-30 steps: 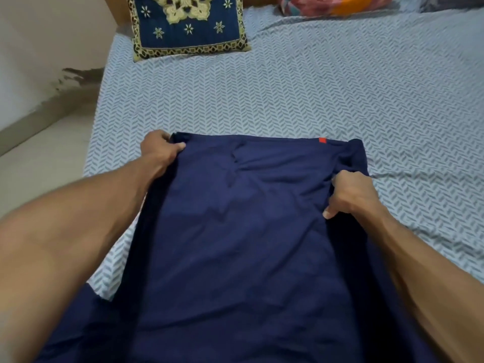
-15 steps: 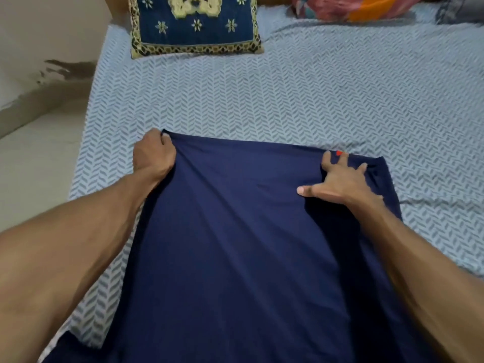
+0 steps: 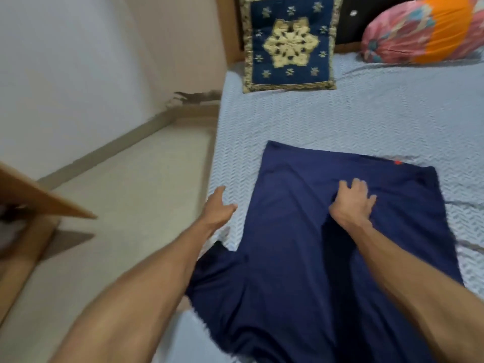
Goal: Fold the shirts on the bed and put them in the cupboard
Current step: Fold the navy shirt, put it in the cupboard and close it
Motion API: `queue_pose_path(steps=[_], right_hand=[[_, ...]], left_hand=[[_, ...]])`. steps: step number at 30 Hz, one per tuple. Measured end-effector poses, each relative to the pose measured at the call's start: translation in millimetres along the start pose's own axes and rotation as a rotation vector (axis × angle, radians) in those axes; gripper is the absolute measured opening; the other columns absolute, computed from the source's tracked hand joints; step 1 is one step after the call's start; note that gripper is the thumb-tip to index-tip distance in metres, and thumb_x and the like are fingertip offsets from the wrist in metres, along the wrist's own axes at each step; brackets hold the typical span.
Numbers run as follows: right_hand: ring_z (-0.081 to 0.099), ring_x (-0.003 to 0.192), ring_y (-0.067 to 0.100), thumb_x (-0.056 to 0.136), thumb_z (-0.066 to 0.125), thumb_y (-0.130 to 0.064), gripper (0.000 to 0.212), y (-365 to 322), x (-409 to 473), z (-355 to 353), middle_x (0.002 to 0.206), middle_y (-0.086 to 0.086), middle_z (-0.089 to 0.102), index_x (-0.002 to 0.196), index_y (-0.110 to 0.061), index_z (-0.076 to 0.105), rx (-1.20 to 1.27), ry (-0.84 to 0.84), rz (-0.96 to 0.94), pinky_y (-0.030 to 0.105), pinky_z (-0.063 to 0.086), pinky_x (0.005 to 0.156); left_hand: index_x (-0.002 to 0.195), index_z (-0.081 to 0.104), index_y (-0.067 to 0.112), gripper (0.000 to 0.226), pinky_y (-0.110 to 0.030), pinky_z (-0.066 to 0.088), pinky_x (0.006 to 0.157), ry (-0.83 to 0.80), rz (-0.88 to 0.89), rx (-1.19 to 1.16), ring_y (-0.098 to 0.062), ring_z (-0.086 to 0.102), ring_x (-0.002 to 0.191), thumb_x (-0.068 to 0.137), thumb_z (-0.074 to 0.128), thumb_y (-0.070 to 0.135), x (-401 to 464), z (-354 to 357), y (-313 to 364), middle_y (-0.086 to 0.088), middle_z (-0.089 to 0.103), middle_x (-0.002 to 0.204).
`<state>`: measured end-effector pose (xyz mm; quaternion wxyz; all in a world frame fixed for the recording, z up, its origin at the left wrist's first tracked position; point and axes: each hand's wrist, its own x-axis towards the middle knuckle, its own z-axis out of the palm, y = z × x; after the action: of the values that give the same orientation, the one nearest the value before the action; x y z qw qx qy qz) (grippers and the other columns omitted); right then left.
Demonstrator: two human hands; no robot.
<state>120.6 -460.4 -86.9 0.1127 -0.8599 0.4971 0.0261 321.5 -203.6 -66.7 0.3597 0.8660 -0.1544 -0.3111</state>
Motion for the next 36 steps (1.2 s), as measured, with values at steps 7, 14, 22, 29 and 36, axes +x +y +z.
queue_pose_path(steps=[7,14,22,29,36], right_hand=[[0.057,0.104,0.031,0.088,0.063,-0.025,0.021,-90,-182,51,0.11,0.003,0.058,0.108,-0.022,0.066,0.236,-0.111,-0.427,0.04,0.054,0.08],[0.053,0.113,0.028,0.088,0.067,-0.046,0.049,-127,-281,70,0.119,0.002,0.054,0.126,-0.021,0.05,0.1,-0.419,-0.634,0.044,0.051,0.083],[0.049,0.11,0.029,0.083,0.074,-0.02,0.059,-121,-332,78,0.122,0.007,0.046,0.131,-0.015,0.039,-0.011,-0.282,-0.612,0.044,0.047,0.084],[0.056,0.112,0.032,0.083,0.069,-0.01,0.057,-108,-350,88,0.121,0.009,0.057,0.132,-0.016,0.04,0.262,-0.299,-0.497,0.042,0.047,0.087],[0.062,0.088,0.013,0.088,0.069,-0.012,0.053,-66,-348,74,0.103,-0.003,0.064,0.134,-0.026,0.047,0.905,-0.189,-0.008,0.027,0.046,0.078]], left_hand=[[0.122,0.059,0.009,0.051,-0.028,0.054,0.081,-0.069,-0.324,-0.207,-0.021,0.065,0.1,0.085,0.081,0.037,-111,-23,-122,-0.005,0.065,0.117],[0.084,0.065,0.011,0.014,-0.043,0.062,0.059,0.195,-0.321,-0.189,-0.031,0.069,0.074,0.084,0.074,0.022,-127,-30,-147,-0.012,0.071,0.078],[0.103,0.057,0.005,0.021,-0.035,0.06,0.046,0.159,-0.254,-0.376,-0.034,0.069,0.073,0.089,0.073,0.002,-136,-56,-143,-0.022,0.067,0.098],[0.106,0.057,0.003,0.025,-0.03,0.058,0.046,0.169,-0.094,-0.319,-0.03,0.07,0.07,0.087,0.069,-0.006,-158,-48,-115,-0.022,0.068,0.101],[0.103,0.053,0.016,0.028,-0.035,0.057,0.044,0.023,0.295,-0.09,-0.027,0.067,0.049,0.082,0.059,-0.002,-192,23,-22,-0.008,0.065,0.087]])
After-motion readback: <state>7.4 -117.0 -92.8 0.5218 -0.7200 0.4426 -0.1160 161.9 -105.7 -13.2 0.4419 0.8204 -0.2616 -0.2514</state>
